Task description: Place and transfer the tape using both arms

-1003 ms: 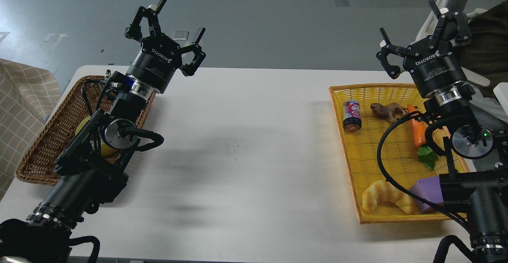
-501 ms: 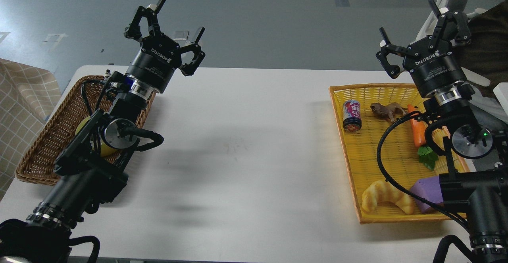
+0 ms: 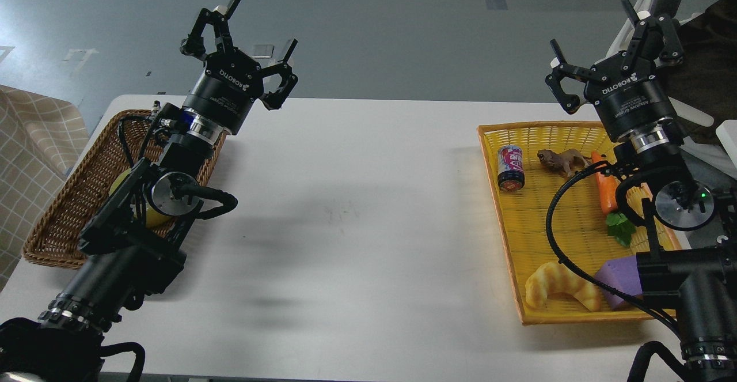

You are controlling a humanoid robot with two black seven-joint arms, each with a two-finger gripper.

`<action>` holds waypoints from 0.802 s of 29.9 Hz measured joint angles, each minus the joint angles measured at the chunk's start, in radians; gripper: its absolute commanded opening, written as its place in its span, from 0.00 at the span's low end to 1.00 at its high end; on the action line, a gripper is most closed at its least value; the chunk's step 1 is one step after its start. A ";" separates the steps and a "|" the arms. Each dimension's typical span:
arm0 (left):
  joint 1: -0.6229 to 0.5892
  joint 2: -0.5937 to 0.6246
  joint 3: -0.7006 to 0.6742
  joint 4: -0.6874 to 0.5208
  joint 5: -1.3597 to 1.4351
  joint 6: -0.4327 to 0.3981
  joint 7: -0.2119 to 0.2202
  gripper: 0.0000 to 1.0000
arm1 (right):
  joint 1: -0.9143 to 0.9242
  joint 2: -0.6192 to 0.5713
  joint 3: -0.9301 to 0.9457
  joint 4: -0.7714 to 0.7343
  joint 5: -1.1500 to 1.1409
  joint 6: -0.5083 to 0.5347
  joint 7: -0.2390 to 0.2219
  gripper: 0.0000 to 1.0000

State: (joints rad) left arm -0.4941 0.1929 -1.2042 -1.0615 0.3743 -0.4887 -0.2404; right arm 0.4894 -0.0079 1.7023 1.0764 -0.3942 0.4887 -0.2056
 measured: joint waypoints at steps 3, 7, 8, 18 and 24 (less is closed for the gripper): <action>0.000 -0.001 0.000 0.000 0.000 0.000 0.000 0.98 | 0.000 0.000 -0.001 -0.001 0.000 0.000 0.000 1.00; 0.000 -0.001 0.000 0.000 0.000 0.000 0.000 0.98 | 0.000 0.000 -0.001 -0.001 0.000 0.000 0.000 1.00; 0.000 -0.001 0.000 0.000 0.000 0.000 0.000 0.98 | 0.000 0.000 -0.001 -0.001 0.000 0.000 0.000 1.00; 0.000 -0.001 0.002 0.000 0.000 0.000 -0.001 0.98 | -0.001 -0.001 -0.001 -0.001 0.000 0.000 0.000 1.00; 0.000 -0.001 0.001 0.000 0.000 0.000 -0.001 0.98 | -0.002 0.000 -0.001 -0.001 0.000 0.000 0.000 1.00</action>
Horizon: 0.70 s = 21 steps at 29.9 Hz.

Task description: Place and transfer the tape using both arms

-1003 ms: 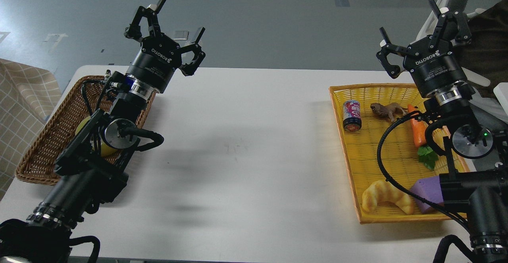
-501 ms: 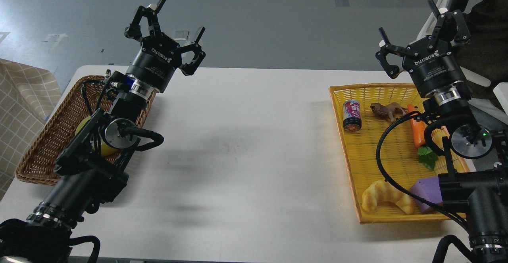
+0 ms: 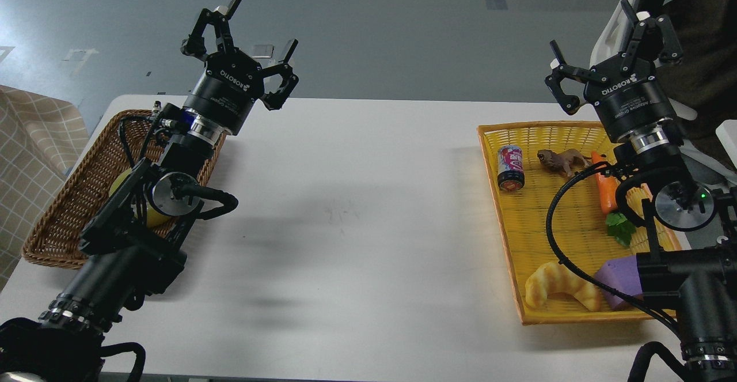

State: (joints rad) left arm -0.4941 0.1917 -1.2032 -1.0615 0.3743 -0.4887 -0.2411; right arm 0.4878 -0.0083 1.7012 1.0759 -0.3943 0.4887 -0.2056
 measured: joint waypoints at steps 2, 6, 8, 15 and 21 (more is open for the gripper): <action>0.000 0.000 -0.001 0.000 0.000 0.000 0.000 0.98 | 0.000 0.001 0.000 0.001 0.000 0.000 0.000 1.00; -0.001 -0.001 -0.001 0.000 0.000 0.000 0.000 0.98 | 0.001 0.002 0.001 0.001 0.000 0.000 0.000 1.00; -0.002 -0.001 -0.001 0.000 0.000 0.000 0.000 0.98 | 0.001 0.002 0.001 0.001 0.000 0.000 0.000 1.00; -0.004 -0.001 -0.001 0.000 0.000 0.000 0.000 0.98 | 0.002 0.003 0.001 0.001 0.000 0.000 0.000 1.00; -0.004 -0.002 -0.001 0.000 0.000 0.000 0.000 0.98 | 0.000 0.004 0.002 0.008 0.000 0.000 0.000 1.00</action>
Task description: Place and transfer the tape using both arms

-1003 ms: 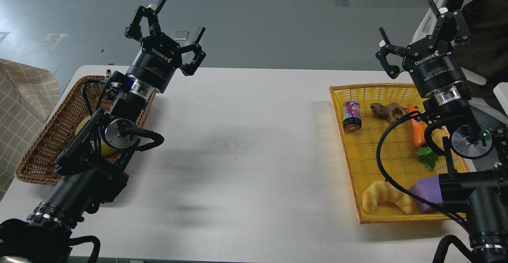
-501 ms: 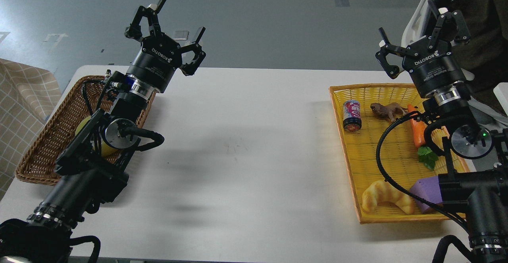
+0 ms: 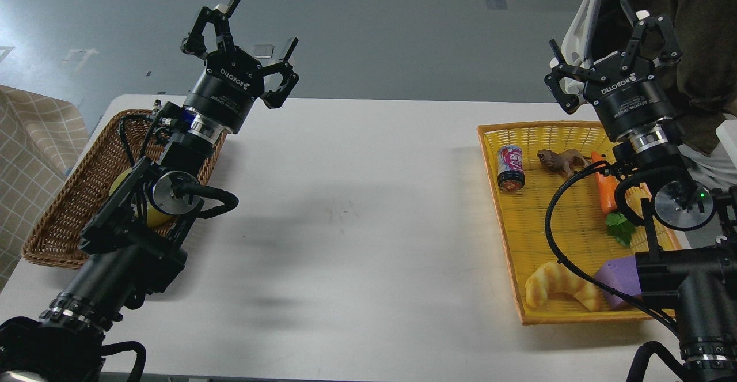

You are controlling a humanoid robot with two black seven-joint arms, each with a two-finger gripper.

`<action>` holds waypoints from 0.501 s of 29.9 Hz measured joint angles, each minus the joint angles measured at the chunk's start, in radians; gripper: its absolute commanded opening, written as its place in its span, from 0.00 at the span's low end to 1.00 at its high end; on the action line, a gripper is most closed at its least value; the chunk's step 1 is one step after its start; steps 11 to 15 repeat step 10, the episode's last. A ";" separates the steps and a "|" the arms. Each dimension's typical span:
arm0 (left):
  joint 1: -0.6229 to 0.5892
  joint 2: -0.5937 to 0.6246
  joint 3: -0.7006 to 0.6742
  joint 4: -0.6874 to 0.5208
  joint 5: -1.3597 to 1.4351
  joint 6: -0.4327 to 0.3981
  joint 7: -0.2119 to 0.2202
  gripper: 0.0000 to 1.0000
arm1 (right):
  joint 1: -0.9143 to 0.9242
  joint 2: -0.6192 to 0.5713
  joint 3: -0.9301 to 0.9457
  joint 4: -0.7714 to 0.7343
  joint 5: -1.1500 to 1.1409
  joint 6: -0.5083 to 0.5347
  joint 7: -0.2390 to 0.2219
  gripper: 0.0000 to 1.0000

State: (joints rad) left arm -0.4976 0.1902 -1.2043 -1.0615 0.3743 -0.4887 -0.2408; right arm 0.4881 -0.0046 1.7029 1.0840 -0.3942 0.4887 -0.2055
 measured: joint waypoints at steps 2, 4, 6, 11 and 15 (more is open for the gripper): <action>0.001 0.000 0.000 0.000 0.000 0.000 0.000 0.98 | -0.002 0.000 0.001 0.007 0.000 0.000 0.000 1.00; 0.002 0.000 0.000 0.000 0.000 0.000 0.000 0.98 | -0.003 0.000 0.001 0.010 0.000 0.000 0.000 1.00; 0.002 0.000 0.001 0.000 0.000 0.000 0.000 0.98 | -0.003 0.000 0.001 0.011 0.000 0.000 0.000 1.00; 0.002 0.000 0.002 0.000 0.000 0.000 0.000 0.98 | -0.004 0.000 0.001 0.012 0.000 0.000 0.000 1.00; 0.002 0.000 0.002 0.000 0.000 0.000 0.000 0.98 | -0.004 0.000 0.001 0.012 0.000 0.000 0.000 1.00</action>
